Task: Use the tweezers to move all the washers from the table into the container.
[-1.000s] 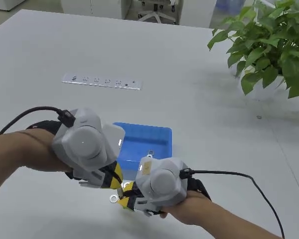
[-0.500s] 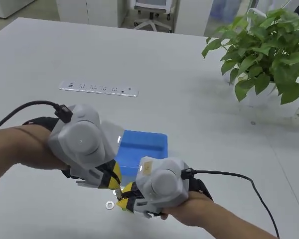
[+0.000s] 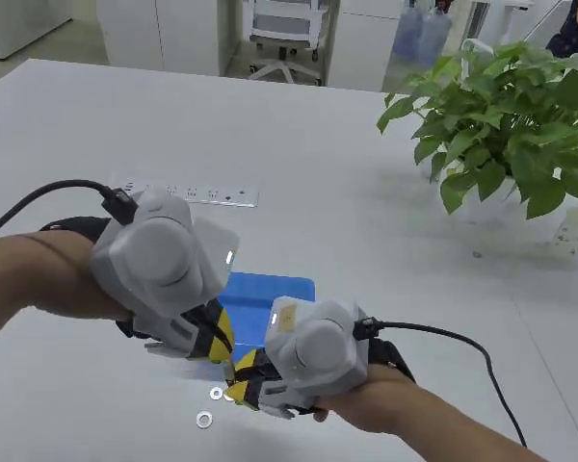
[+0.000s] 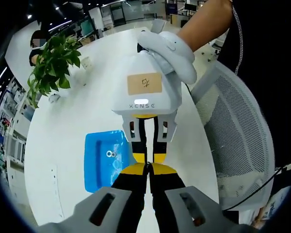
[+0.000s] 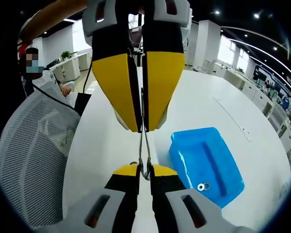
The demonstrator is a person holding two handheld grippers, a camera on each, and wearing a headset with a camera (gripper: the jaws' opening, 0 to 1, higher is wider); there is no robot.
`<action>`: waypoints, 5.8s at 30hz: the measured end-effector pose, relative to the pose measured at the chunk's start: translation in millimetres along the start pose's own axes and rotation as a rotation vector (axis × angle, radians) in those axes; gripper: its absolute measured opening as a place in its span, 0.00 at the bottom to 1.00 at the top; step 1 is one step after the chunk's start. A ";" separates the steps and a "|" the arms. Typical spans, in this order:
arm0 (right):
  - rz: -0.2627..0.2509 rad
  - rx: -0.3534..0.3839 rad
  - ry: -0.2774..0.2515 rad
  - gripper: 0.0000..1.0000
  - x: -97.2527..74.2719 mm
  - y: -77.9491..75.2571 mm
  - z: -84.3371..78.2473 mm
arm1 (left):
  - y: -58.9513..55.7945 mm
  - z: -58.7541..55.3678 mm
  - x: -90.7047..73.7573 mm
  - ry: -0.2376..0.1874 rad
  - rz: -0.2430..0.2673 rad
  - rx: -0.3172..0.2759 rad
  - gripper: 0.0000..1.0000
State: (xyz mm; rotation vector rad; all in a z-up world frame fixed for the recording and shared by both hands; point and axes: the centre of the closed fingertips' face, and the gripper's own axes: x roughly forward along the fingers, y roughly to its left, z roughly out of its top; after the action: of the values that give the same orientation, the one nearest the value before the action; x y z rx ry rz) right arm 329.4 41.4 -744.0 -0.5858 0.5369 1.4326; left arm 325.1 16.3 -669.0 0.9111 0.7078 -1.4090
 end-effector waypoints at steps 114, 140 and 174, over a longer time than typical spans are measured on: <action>-0.053 0.008 -0.010 0.11 2.8 -77.0 -6.5 | 69.2 -7.4 7.6 0.005 0.045 0.062 0.05; -0.027 -0.022 -0.050 0.11 9.3 -23.7 10.6 | 17.0 -8.6 -7.5 0.012 0.032 0.034 0.05; 0.061 -0.024 -0.012 0.11 44.0 23.5 -12.0 | -24.7 -36.7 17.0 0.019 -0.015 -0.047 0.05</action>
State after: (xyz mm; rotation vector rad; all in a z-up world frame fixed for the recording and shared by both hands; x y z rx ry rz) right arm 309.1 67.4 -783.3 -0.5844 0.5324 1.5007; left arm 305.6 40.7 -704.7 0.8856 0.7606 -1.3932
